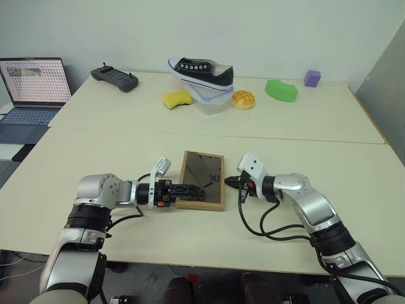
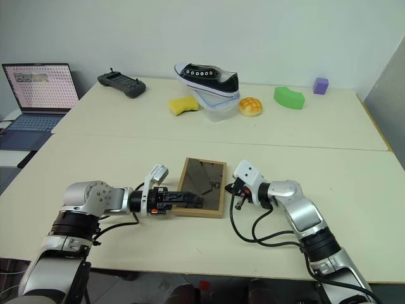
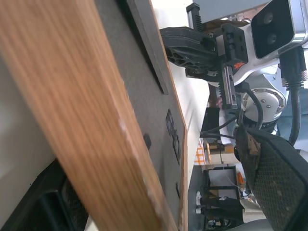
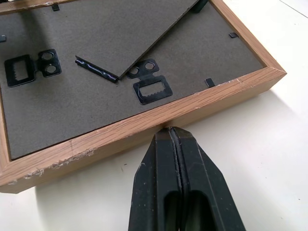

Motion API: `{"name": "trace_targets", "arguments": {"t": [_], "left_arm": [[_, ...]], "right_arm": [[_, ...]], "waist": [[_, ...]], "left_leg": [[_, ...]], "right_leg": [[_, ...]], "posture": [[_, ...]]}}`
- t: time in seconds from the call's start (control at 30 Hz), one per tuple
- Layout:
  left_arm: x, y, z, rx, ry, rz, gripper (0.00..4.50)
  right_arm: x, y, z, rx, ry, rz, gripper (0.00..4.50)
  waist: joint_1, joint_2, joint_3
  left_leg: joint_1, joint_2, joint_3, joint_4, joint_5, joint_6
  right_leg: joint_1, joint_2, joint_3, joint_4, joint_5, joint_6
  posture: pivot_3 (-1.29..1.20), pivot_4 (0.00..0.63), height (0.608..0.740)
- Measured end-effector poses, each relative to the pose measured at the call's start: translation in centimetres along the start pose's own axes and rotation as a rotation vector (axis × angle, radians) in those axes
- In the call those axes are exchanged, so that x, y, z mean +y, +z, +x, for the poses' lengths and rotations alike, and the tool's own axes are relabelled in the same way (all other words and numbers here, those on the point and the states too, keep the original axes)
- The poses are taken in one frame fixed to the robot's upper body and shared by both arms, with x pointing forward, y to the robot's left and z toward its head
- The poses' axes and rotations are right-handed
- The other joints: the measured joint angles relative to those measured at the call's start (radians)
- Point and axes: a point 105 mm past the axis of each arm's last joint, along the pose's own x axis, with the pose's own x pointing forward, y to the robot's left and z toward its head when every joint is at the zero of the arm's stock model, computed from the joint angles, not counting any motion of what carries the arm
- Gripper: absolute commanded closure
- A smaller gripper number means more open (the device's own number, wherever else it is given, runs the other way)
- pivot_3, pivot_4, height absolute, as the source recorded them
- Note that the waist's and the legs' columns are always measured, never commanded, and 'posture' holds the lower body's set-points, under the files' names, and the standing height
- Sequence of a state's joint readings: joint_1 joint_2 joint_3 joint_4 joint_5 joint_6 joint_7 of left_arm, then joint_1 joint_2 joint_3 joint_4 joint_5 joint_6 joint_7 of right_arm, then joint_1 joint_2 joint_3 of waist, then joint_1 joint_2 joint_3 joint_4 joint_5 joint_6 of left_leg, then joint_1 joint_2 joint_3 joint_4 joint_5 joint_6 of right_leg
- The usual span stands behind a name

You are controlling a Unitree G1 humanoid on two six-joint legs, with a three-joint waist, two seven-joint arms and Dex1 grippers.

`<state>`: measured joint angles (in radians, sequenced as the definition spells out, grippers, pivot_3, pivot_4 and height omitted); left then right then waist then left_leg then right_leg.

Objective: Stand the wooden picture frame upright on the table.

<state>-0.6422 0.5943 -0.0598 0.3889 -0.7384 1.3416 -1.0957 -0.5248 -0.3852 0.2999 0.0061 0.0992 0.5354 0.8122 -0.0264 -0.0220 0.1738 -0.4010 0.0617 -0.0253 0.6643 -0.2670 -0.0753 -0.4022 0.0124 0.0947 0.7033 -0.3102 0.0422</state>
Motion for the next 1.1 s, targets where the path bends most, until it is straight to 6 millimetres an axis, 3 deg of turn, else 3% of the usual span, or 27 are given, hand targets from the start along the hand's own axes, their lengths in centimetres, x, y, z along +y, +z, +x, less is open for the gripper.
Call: {"name": "trace_targets", "arguments": {"t": [0.43, 0.53, 0.6, 0.7, 0.77, 0.83, 0.97, 1.1], "left_arm": [[0.6, 0.3, -0.1, -0.027, 0.033, 0.025, 2.93], [0.2, 0.6, -0.2, -0.046, 0.013, 0.034, 3.20], [-0.2, 1.1, -0.1, -0.080, 0.013, 0.031, 3.21], [-1.0, 2.2, -0.4, -0.116, 0.044, 0.074, 3.21], [-2.9, 3.6, -0.4, -0.157, 0.013, 0.145, 3.21], [-5.0, 4.8, -0.3, -0.191, -0.035, 0.220, 3.21], [-8.0, 6.1, -0.8, -0.260, -0.080, 0.342, 3.21], [-8.0, 6.3, -0.6, -0.284, -0.039, 0.362, 3.21]], "right_arm": [[-1.6, -0.2, -1.3, 0.012, -0.067, -0.004, 4.50], [-3.3, 0.8, -2.4, -0.019, -0.135, -0.011, 4.50], [-4.7, 2.6, -3.3, -0.083, -0.179, 0.027, 4.50], [-5.8, 6.8, -4.9, -0.223, -0.185, 0.086, 3.99], [-5.4, 10.0, -5.7, -0.321, -0.120, 0.129, 3.47], [-4.9, 12.0, -5.9, -0.370, -0.067, 0.140, 3.00], [-4.3, 13.5, -5.8, -0.394, 0.006, 0.159, 2.04], [-4.7, 14.2, -5.2, -0.408, 0.027, 0.189, 1.06]], "waist": [[-0.007, 0.000, 0.000], [-0.007, 0.000, 0.000], [-0.007, -0.001, 0.001], [-0.007, -0.001, 0.001], [-0.007, -0.001, 0.002], [-0.007, -0.001, 0.002], [-0.008, -0.001, 0.002], [-0.009, -0.001, 0.002]], "left_leg": [[-0.001, 0.001, 0.000, 0.000, 0.000, 0.000], [-0.001, 0.001, 0.000, -0.001, 0.000, 0.000], [-0.001, 0.002, 0.000, -0.001, 0.000, 0.000], [-0.002, 0.002, 0.000, -0.001, 0.000, 0.000], [-0.002, 0.003, -0.001, -0.002, 0.000, 0.000], [-0.002, 0.003, -0.001, -0.002, 0.000, 0.000], [-0.002, 0.002, 0.000, -0.002, 0.000, 0.000], [-0.002, 0.002, 0.000, -0.002, 0.000, 0.000]], "right_leg": [[-0.002, 0.001, 0.000, 0.000, 0.000, 0.000], [-0.002, 0.001, 0.001, 0.000, 0.000, 0.000], [-0.002, 0.001, 0.000, 0.001, 0.000, 0.000], [-0.003, 0.002, 0.000, 0.000, 0.000, 0.000], [-0.003, 0.002, 0.000, 0.000, 0.000, 0.000], [-0.003, 0.001, 0.000, 0.000, 0.000, 0.000], [-0.003, 0.001, 0.000, -0.001, 0.000, 0.000], [-0.003, 0.001, 0.000, -0.001, 0.000, 0.000]], "posture": [[0.00, 0.150, 0.740], [0.00, 0.150, 0.740], [0.00, 0.150, 0.740], [0.00, 0.150, 0.740], [0.00, 0.150, 0.740], [0.00, 0.150, 0.740], [0.00, 0.150, 0.740], [0.00, 0.150, 0.740]]}}
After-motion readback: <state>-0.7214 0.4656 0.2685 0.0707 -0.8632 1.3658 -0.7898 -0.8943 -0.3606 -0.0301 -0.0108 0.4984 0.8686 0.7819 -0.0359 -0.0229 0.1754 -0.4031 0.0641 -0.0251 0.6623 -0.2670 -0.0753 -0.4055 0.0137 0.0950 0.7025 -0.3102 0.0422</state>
